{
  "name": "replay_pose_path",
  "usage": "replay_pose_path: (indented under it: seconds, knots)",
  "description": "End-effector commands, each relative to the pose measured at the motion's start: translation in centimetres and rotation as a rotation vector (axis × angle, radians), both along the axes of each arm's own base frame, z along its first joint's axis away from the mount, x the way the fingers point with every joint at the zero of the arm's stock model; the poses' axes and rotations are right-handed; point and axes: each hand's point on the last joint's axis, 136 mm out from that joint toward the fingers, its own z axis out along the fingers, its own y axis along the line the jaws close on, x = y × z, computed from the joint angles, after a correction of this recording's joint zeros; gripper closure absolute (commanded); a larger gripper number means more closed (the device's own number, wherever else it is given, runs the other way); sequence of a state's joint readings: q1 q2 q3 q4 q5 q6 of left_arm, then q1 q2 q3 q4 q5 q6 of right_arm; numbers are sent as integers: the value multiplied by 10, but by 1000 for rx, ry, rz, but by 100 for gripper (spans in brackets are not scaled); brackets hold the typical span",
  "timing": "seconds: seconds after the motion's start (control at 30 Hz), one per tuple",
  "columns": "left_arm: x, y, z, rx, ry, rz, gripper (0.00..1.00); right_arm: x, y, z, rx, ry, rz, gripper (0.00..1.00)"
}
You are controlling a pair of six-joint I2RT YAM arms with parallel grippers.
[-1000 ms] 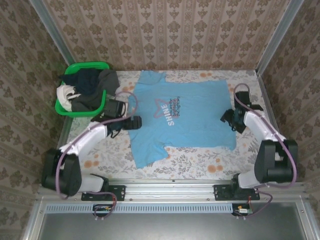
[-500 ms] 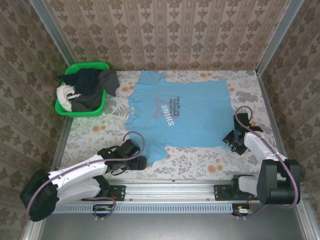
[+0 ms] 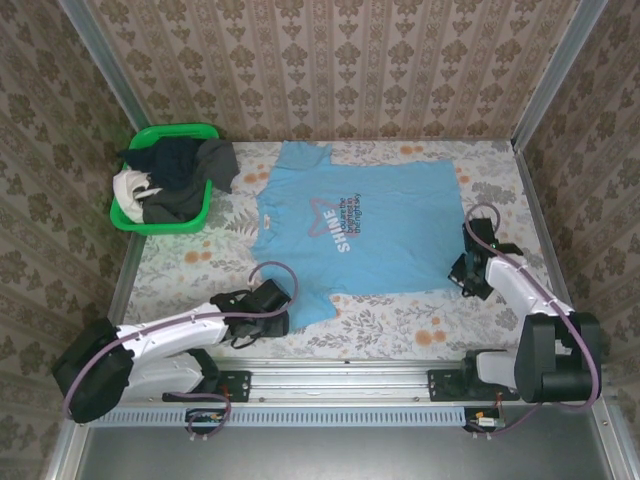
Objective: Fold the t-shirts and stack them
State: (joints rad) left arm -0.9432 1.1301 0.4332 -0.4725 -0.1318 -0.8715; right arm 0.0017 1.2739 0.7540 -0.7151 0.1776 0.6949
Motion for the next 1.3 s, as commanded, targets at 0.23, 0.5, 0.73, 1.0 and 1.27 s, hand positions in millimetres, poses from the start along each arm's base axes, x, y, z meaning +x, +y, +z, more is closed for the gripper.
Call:
replay_pose_path:
  seconds: [0.23, 0.5, 0.73, 1.0, 1.27]
  knots:
    - [8, -25, -9, -111, -6, -30, 81, 1, 19, 39, -403, 305, 344, 43]
    - [7, -20, -7, -111, -11, -27, 94, -31, 23, 2, 48, 35, 56, 42]
    - [15, -7, 8, -133, -57, -4, 100, -26, 52, -29, 432, -161, -134, 46]
    - [24, 4, 21, -189, -101, 26, 100, -40, 16, -33, 226, -88, -178, 52]
    - [25, 1, 28, -229, -116, 16, 100, -39, -16, -27, 67, -83, -178, 59]
